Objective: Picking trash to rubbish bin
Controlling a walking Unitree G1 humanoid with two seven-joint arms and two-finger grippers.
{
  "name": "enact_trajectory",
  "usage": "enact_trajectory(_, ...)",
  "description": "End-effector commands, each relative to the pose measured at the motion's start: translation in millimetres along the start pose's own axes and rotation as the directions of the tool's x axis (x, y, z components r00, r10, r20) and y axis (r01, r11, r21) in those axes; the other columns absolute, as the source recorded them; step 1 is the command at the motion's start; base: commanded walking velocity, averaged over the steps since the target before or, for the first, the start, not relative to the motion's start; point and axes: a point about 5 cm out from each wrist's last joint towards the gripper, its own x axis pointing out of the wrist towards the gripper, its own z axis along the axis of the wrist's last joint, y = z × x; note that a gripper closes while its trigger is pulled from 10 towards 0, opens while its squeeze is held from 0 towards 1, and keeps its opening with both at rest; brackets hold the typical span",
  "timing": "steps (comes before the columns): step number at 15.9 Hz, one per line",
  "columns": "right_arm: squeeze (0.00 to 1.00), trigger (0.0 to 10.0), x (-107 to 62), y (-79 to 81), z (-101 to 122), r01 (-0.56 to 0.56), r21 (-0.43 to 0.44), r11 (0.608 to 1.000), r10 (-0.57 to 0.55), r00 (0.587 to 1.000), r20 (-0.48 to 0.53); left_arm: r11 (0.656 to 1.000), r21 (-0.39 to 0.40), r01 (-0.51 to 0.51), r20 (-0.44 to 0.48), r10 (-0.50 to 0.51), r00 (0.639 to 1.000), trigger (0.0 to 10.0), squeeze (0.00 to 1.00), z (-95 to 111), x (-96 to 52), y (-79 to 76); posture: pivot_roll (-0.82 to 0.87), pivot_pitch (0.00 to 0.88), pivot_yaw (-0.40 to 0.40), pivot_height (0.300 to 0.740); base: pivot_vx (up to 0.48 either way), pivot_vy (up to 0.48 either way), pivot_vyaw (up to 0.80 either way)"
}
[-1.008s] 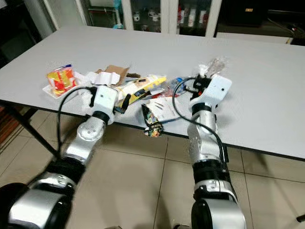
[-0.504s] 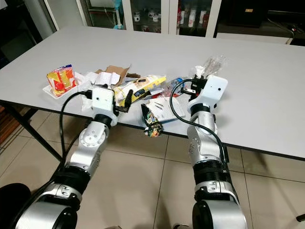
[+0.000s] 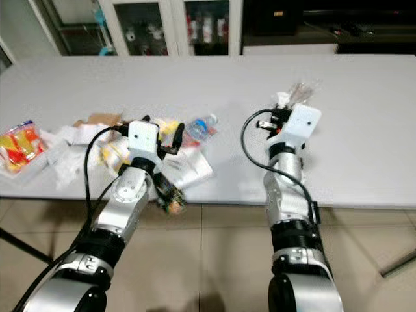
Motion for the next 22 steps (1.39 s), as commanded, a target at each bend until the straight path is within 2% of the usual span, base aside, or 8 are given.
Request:
enact_trajectory(1,0.0,10.0,-0.7,9.1,-0.2,-0.023,0.0,1.0,0.023,1.0,0.0,1.0,0.008,-0.022,-0.006,0.022,1.0,10.0,0.0,-0.3,-1.1,8.8,0.01,0.0,0.064,0.74,0.446,0.0,0.0)
enact_trajectory(9,0.0,10.0,-0.6,10.0,0.2,-0.021,0.004,1.0,0.021,1.0,0.001,1.0,0.016,-0.004,0.029,0.004,1.0,10.0,0.0,6.8,0.4,5.7,0.01,0.0,0.063,0.74,0.372,0.0,0.0)
enact_trajectory(10,0.0,10.0,-0.2,9.6,0.7,-0.02,0.003,1.0,0.02,1.0,0.001,0.999,0.033,0.012,0.045,-0.014,0.999,10.0,0.0,10.1,0.5,4.0,0.01,0.0,0.062,0.74,0.0,0.0,0.0)
enact_trajectory(13,0.0,10.0,0.2,7.8,1.2,-0.014,0.004,1.0,0.014,1.0,0.001,0.986,0.149,0.074,0.092,-0.088,0.992,10.0,0.0,28.7,2.5,-3.2,0.02,0.0,0.06,0.74,0.0,0.0,0.0)
enact_trajectory(15,0.0,10.0,0.0,8.0,1.5,-0.013,0.005,1.0,0.013,1.0,0.0,0.957,0.24,0.164,0.07,-0.185,0.98,10.0,0.0,38.3,0.7,-12.5,0.02,0.005,0.061,0.74,0.0,0.0,0.0)
enact_trajectory(17,0.0,10.0,0.0,7.8,1.6,-0.01,0.005,1.0,0.01,1.0,-0.002,0.917,0.278,0.285,-0.03,-0.289,0.957,10.0,0.0,46.1,-5.5,-22.1,0.03,0.016,0.061,0.74,0.0,0.0,0.0)
enact_trajectory(20,0.0,10.0,-0.3,6.4,0.6,0.0,0.007,1.0,0.001,1.0,-0.009,0.849,0.402,0.342,-0.076,-0.342,0.937,10.0,0.0,64.3,-12.0,-17.9,0.04,0.028,0.063,0.74,0.0,0.0,0.0)
enact_trajectory(22,0.0,10.0,-0.9,5.7,0.0,0.003,0.008,1.0,-0.003,1.0,-0.013,0.824,0.436,0.362,-0.114,-0.348,0.93,10.0,0.0,71.1,-18.7,-13.2,0.04,0.034,0.065,0.74,0.0,0.0,0.0)
